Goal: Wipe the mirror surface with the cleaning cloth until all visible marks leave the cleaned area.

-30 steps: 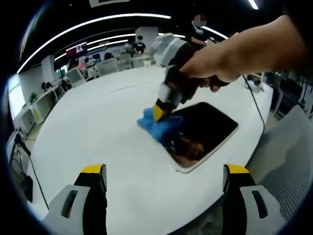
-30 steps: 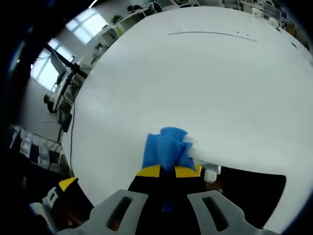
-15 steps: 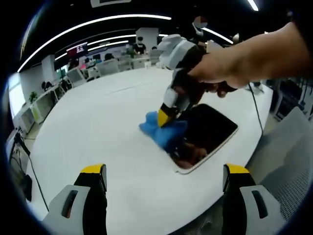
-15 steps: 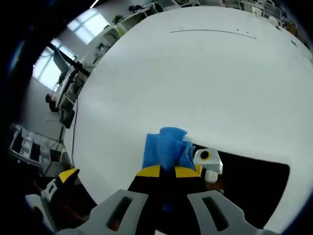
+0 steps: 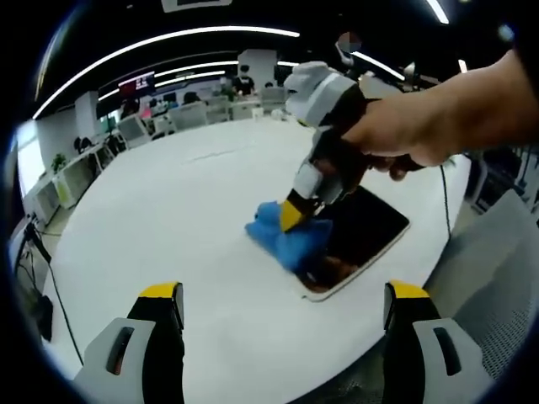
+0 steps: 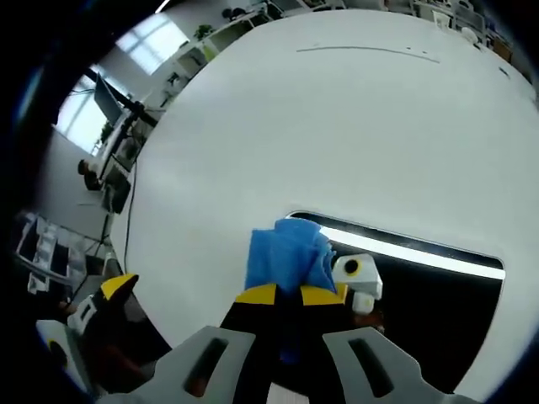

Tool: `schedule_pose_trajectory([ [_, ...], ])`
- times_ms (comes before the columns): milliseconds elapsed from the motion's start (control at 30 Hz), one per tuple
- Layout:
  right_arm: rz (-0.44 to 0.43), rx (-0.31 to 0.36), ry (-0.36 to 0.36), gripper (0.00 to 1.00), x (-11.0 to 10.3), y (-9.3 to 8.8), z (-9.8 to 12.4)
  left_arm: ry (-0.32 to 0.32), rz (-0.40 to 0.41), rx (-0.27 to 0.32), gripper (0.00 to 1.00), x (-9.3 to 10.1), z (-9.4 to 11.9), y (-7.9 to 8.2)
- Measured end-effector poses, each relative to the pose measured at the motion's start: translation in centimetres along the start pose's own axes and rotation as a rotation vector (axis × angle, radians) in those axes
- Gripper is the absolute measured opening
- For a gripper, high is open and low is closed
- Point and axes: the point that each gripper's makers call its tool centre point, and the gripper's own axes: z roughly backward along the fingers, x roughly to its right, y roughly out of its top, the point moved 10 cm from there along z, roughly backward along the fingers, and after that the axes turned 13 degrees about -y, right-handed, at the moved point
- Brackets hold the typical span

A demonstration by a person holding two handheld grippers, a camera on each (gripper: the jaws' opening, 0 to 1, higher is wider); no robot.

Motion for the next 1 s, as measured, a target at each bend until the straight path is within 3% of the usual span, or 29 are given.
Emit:
schedule_pose_trajectory([
  [100, 0.005, 0.005, -0.007, 0.02, 0.0, -0.1, 0.0, -0.007, -0.031, -0.002, 0.99, 0.3, -0.1, 0.2],
  [333, 0.010, -0.005, 0.004, 0.02, -0.6, -1.0, 0.5, -0.002, -0.010, 0.019, 0.99, 0.2, 0.1, 0.4],
  [1000, 0.042, 0.017, 0.010, 0.02, 0.0, -1.2, 0.5, -0.008, -0.003, 0.020, 0.99, 0.3, 0.1, 0.5],
])
